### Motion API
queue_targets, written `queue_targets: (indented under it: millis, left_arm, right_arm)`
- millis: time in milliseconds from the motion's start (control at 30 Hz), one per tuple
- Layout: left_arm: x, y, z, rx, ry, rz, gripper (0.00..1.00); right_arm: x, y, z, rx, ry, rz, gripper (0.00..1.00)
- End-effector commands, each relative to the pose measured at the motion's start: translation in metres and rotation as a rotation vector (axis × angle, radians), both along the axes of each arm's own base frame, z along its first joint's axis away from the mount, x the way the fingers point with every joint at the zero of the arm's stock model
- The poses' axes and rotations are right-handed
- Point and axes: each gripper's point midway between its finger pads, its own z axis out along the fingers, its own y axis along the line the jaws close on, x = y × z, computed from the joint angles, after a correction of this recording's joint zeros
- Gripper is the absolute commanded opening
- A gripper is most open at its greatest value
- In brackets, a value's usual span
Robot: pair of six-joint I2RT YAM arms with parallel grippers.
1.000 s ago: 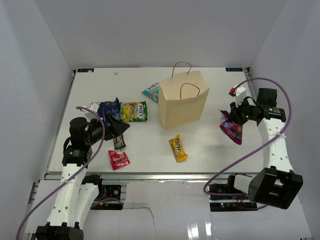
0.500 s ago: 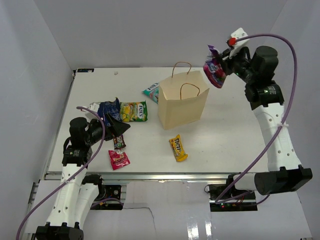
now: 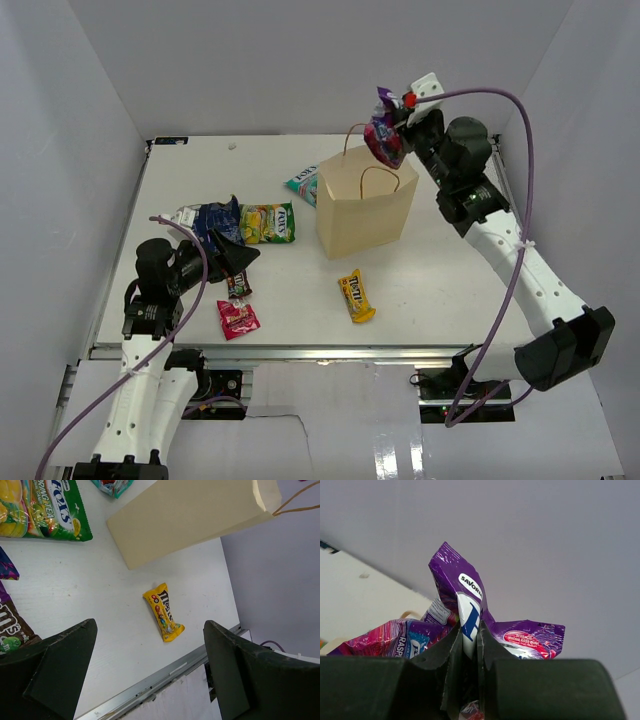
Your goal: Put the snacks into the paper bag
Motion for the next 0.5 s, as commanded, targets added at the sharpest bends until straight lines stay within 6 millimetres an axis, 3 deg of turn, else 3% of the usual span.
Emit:
queue_targets:
  millis: [0,67,100,167,333,467]
  left_arm:
    - [0.000,-0.001,0.011,-0.004,-0.021,-0.006,0.98]
    - [0.000,-0.001,0.011,-0.005,-0.019,-0.011,0.98]
    - [0.000,-0.001,0.010,-0.006,-0.015,-0.010,0.98]
    - [0.001,-0.002,0.010,-0.007,-0.010,-0.016,0.98]
    - [0.004,-0.005,0.008,-0.030,0.005,-0.025,0.98]
    - [0.008,-0.008,0.005,-0.058,0.036,-0.032,0.98]
  right_arm:
    - [-0.032,0.012,0.028,0.104,-0.122,0.037,0.08]
    - [-0.040,0.017,0.019,0.116,-0.111,0.054,0.09]
    - [-0.039,0.018,0.005,0.105,-0.089,0.051,0.10]
    - [-0.036,0.016,-0.003,0.111,-0.071,0.034,0.15]
    - [-0.037,0.020,-0.018,0.082,-0.051,0.057,0.39]
    - [-0.037,0.022,-0.024,0.065,-0.038,0.061,0.52]
